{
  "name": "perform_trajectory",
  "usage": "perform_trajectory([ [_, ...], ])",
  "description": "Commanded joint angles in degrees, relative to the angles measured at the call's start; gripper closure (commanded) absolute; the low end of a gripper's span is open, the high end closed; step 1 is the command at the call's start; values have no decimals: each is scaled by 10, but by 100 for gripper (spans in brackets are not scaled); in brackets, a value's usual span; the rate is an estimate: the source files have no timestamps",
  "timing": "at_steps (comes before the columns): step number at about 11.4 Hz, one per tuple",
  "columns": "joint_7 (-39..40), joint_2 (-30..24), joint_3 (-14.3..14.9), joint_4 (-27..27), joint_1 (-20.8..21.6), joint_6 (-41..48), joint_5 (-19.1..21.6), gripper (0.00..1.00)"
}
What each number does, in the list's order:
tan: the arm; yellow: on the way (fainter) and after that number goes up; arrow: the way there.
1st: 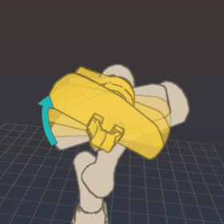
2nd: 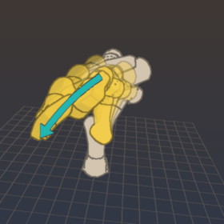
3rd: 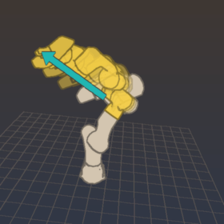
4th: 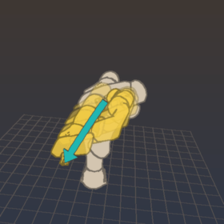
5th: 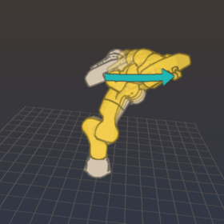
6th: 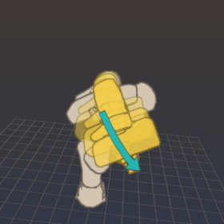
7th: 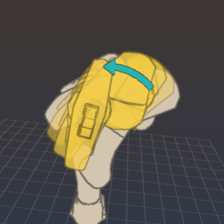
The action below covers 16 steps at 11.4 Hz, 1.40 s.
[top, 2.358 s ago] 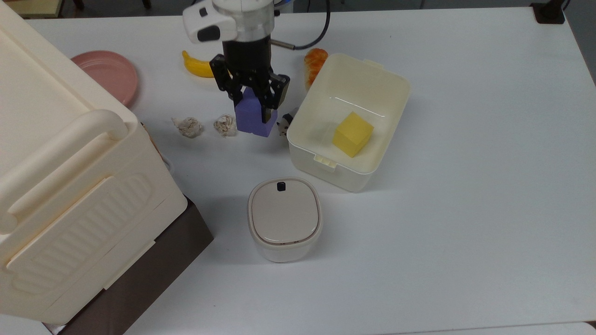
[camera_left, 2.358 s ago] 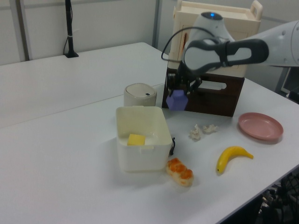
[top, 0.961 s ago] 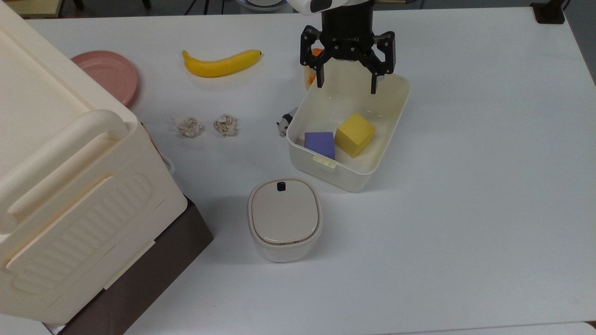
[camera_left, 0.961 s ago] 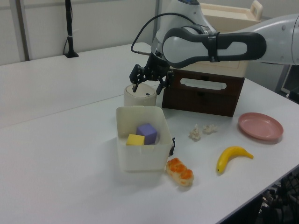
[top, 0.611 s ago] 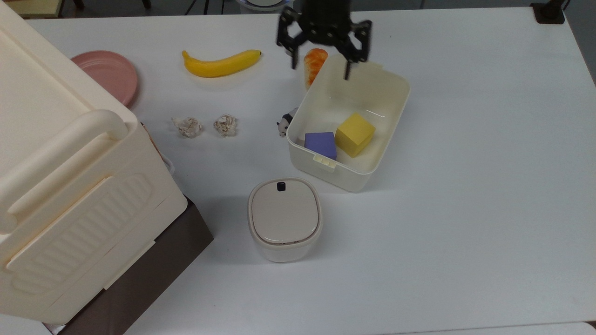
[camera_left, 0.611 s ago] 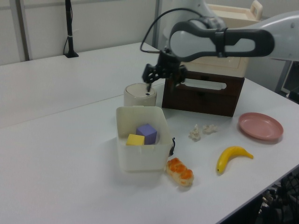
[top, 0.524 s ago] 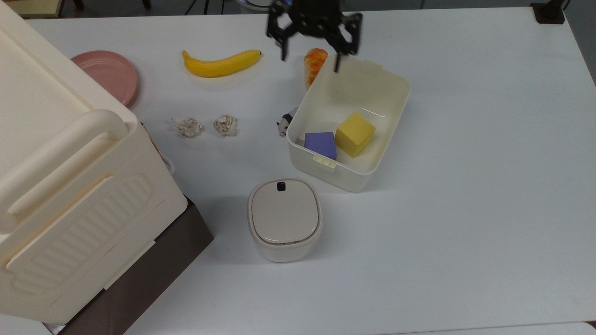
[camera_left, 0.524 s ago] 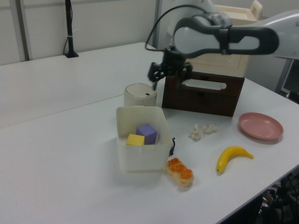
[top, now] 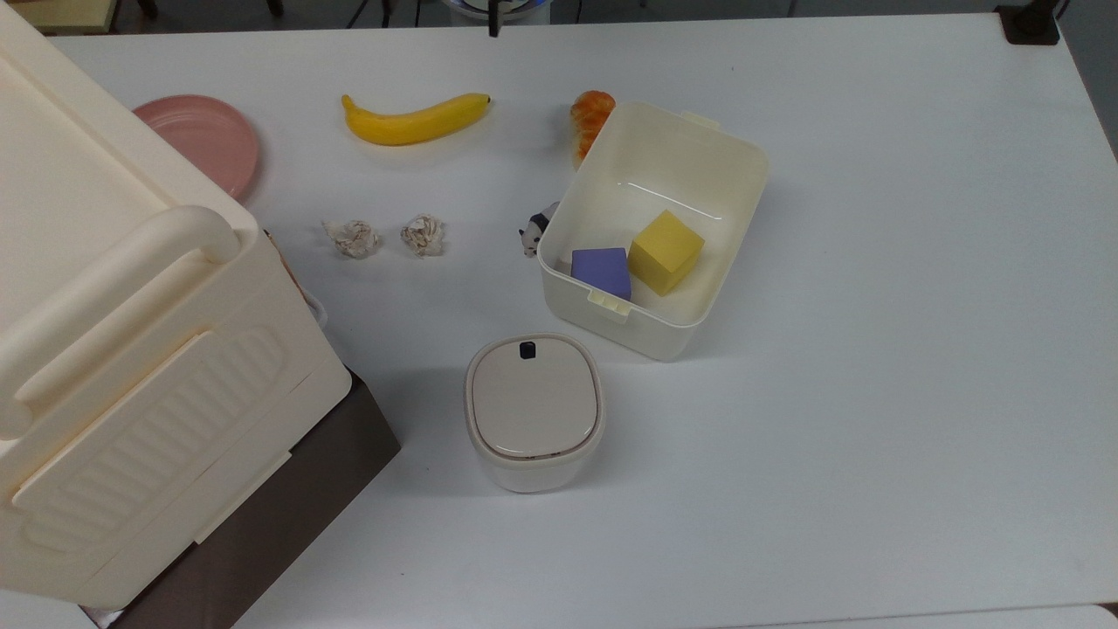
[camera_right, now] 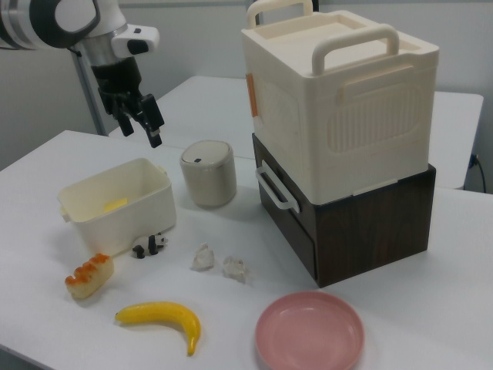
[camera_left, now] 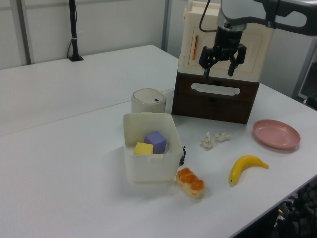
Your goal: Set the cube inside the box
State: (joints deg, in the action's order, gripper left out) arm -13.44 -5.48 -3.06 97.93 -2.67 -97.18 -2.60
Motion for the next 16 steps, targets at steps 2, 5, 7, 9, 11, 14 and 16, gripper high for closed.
perform_trajectory([
  [2,23,6,31,-19,24,38,10,0],
  [5,50,18,45,-21,33,38,9,0],
  [7,49,33,46,-40,34,39,9,0],
  [9,49,36,47,-44,40,38,10,0],
  [11,50,42,46,-42,45,34,10,0],
  [14,50,43,46,-41,49,31,11,0],
  [16,50,43,46,-41,49,31,11,0],
])
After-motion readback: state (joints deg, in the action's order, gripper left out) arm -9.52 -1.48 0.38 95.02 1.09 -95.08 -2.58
